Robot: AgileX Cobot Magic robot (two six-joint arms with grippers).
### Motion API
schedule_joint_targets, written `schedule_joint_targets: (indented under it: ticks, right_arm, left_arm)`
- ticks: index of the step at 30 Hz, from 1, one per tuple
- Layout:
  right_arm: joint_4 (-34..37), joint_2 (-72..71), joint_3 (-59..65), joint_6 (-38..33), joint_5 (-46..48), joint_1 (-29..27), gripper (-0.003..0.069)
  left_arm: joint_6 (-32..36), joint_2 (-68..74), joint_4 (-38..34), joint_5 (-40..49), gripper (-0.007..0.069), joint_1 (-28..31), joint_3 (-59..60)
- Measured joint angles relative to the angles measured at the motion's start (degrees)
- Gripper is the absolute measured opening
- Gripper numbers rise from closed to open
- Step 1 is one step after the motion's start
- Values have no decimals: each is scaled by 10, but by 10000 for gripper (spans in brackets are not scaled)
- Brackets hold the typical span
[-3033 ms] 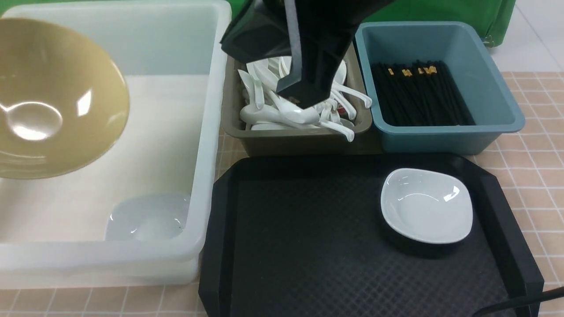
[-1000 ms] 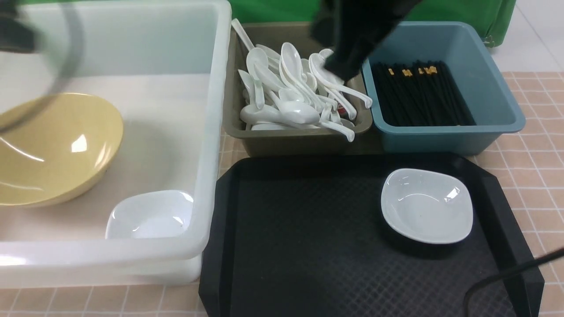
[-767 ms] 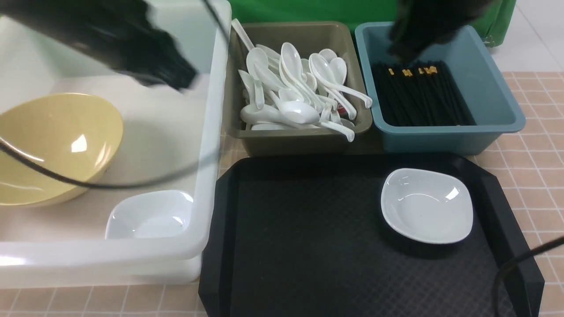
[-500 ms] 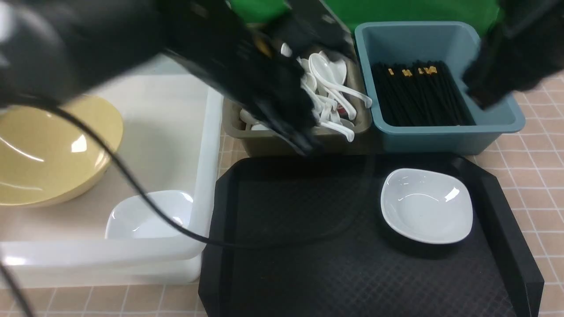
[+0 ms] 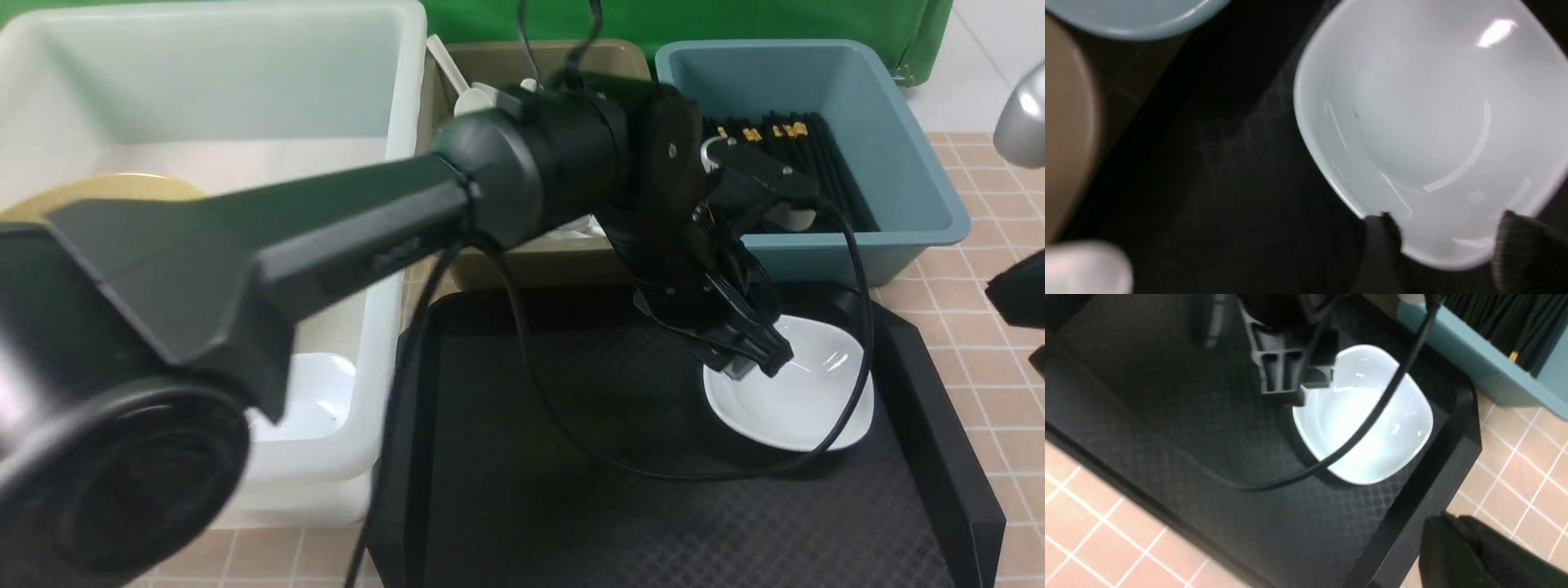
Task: On brown table put chopsticks spoon bowls plates into blue grey white boxes.
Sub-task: 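Grasp the small white bowl on the black tray by its rim with the left gripper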
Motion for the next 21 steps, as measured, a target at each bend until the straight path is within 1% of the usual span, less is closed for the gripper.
schedule_joint_targets:
  ticks: [3,5,7,11,13,16,19,20,21]
  right_arm:
    - [0,1,3,-3,-3,0,48]
    - [0,1,3,-7,-10,0,48]
    - [0,1,3,-15,-16,0,48]
    - [0,1,3,-23,-24,0,48]
    - [0,1,4,-31,-31,0,48]
    - [0,1,4,-31,-40,0,48]
    - [0,1,4,-32,-53,0,48]
    - [0,1,4,-33,-57,0,48]
    - [0,1,4,-34,-64,0,48]
  left_arm:
    - [0,31,-2,-60,479,0,-1]
    - [-4,46,-3,-86,516,0,-1]
    - [-15,63,-4,-101,533,0,-2]
    - [-31,81,-5,-120,531,1,-6]
    - [-36,83,-6,-127,519,1,-7]
    - [-41,83,-6,-129,436,1,-7]
    - [-41,81,-5,-123,185,1,-7]
    - [-44,79,-11,-123,146,2,-10]
    - [-42,68,-15,-116,78,4,-18]
